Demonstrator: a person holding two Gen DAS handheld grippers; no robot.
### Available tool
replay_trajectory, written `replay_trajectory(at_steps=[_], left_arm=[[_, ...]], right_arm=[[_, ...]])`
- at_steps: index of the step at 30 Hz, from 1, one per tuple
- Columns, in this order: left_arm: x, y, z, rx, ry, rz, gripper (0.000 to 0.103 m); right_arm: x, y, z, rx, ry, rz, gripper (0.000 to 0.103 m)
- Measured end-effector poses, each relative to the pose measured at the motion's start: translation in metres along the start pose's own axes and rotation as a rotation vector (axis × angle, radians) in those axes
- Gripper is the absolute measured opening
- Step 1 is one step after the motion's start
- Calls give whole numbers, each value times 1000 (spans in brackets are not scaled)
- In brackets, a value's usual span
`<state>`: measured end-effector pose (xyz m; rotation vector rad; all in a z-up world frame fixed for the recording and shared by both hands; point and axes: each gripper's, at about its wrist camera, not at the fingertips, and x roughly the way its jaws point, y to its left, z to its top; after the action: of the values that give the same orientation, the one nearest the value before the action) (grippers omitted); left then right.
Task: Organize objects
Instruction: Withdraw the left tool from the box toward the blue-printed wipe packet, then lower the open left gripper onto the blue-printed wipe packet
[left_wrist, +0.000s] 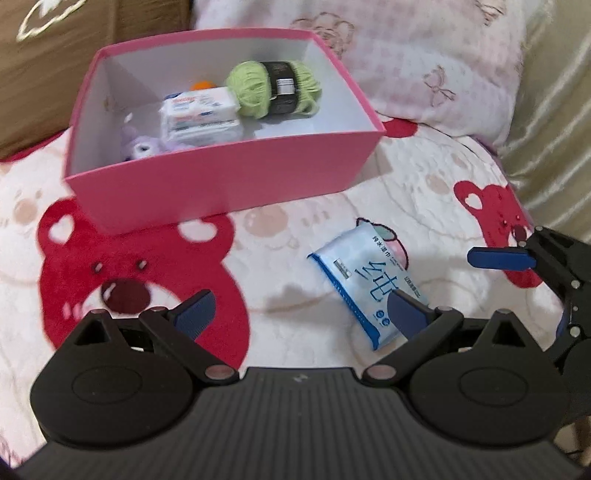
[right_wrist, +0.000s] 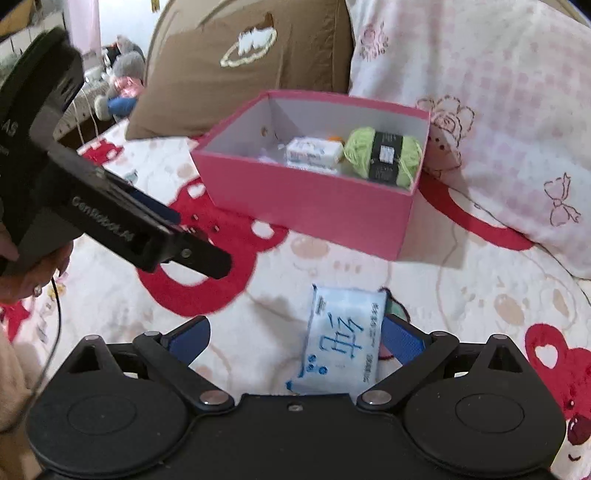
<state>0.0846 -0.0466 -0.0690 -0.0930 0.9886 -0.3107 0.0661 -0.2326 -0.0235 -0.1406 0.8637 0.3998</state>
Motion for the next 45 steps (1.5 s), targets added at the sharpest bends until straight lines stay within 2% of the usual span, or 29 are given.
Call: replay_trajectory(at_steps=[4, 8, 11, 14, 17, 20, 28, 30, 31, 33, 35, 36, 37, 43, 45], left_arm=[[21, -16, -12, 120, -41, 3, 100], [40, -22, -16, 144, -78, -43, 100], [56, -24, -14, 151, -99, -81, 99], [74, -29, -11, 178, -92, -104, 99], [95, -38, -12, 255, -82, -114, 99], [110, -36, -11, 215, -75, -151, 99], [123, -28, -4, 186, -100, -148, 100], [127, -23, 1, 151, -94, -158, 100], [128, -21, 3, 138, -94, -163, 100], [128, -19, 4, 119, -101, -170, 97], [128, -17, 4, 113, -84, -167, 81], [128, -17, 4, 115, -77, -172, 77], [126, -17, 4, 112, -76, -195, 67], [117, -9, 7, 116, -54, -234, 47], [114, -7, 8, 106, -28, -248, 46]], right_arm=[[14, -3, -11, -7, 10, -7, 101], [23, 5, -22, -87, 2, -14, 100], [34, 9, -29, -141, 6, -64, 100], [47, 1, -31, -109, 28, -79, 100], [58, -6, -32, -73, 55, -77, 100], [68, -7, -36, -72, 90, -87, 100], [81, -20, -47, 21, 146, -102, 100], [84, -19, -48, 8, 170, -89, 97], [85, -17, -49, -9, 178, -98, 90], [83, -16, -51, -31, 186, -121, 87], [80, -19, -50, -17, 188, -141, 79], [78, -22, -50, 0, 188, -152, 78], [76, -25, -49, 15, 187, -162, 76], [66, -35, -50, 46, 165, -214, 64], [65, -37, -50, 40, 164, -249, 61]])
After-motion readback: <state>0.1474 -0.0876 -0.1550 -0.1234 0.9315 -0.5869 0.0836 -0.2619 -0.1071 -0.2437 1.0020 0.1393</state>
